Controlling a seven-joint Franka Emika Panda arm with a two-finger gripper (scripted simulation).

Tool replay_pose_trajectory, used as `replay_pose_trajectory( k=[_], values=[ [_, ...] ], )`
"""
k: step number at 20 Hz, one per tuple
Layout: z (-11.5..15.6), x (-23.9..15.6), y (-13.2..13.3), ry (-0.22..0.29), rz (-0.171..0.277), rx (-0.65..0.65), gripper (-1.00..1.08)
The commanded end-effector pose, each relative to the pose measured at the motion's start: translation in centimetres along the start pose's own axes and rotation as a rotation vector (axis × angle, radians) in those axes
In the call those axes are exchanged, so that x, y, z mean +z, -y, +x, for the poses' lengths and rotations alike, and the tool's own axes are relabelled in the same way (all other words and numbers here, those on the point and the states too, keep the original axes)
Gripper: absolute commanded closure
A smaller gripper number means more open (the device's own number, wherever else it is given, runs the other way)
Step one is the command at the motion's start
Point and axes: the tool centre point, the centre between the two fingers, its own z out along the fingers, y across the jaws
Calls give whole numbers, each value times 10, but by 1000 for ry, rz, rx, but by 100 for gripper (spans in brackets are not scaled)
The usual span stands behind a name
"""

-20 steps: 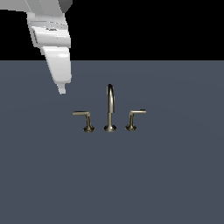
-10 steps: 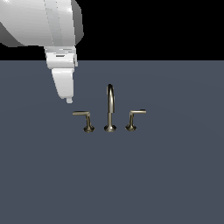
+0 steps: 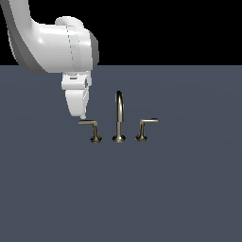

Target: Turn on the faucet by rotating a designated handle.

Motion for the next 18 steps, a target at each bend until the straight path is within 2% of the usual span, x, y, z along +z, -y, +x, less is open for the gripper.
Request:
replay_pose_trajectory(
  k=[1,13,18],
  values=[
    [4,8,8,-1,0,34,108],
    [10,20,20,1,-1,84,108],
    [2,20,7,1,-1,83,108]
  ],
)
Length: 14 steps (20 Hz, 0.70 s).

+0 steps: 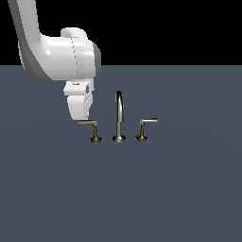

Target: Turn on the faucet by rotating a designated handle.

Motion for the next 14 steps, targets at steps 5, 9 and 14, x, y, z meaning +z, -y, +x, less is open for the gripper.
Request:
replay_pose_trajectory(
  k=[5,9,14],
  values=[
    [-12,0,-21,1,0,0,108],
    [-8,0,-19,2,10,9,108],
    [-7,0,-35,2,7,7,108]
  ],
)
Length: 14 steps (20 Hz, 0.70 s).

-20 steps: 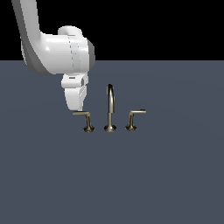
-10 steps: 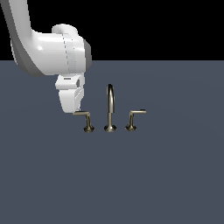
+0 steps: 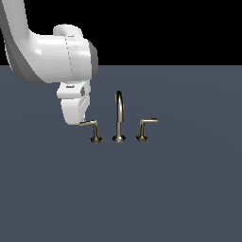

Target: Turn on the faucet by rotating a designated handle.

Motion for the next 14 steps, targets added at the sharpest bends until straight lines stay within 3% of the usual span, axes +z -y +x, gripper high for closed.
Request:
replay_pose_trajectory(
  k=[1,10,14],
  values=[
    [2,0,-12,-5,-11,-1,108],
    [5,-1,-42,-5,-16,-6,108],
    [9,0,-40,-1,-9,-7,108]
  ],
)
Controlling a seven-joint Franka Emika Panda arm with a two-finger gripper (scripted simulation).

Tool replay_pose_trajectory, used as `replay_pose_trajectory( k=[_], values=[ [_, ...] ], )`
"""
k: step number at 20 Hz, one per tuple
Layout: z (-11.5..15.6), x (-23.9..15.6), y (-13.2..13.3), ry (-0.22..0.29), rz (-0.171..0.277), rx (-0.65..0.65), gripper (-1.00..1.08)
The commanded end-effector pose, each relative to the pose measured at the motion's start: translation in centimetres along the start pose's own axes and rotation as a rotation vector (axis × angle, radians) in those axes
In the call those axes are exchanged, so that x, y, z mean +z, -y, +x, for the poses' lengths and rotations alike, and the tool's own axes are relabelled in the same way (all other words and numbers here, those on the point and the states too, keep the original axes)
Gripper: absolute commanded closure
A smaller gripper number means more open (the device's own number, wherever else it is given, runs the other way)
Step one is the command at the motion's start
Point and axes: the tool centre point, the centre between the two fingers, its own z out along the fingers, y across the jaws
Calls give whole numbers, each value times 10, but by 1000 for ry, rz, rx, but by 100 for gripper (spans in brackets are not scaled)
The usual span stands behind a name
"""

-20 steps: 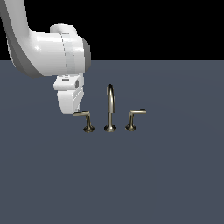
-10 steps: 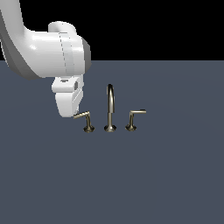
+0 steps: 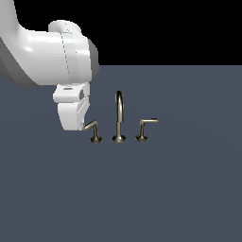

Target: Turn on the faucet by rotating a designated handle.

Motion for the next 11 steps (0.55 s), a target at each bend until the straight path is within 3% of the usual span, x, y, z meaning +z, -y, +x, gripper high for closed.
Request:
replay_pose_trajectory(
  k=[1,11],
  values=[
    [8,0,-6,-2,-4,1,108],
    [38,-1,-27,-6,-11,2,108]
  ],
)
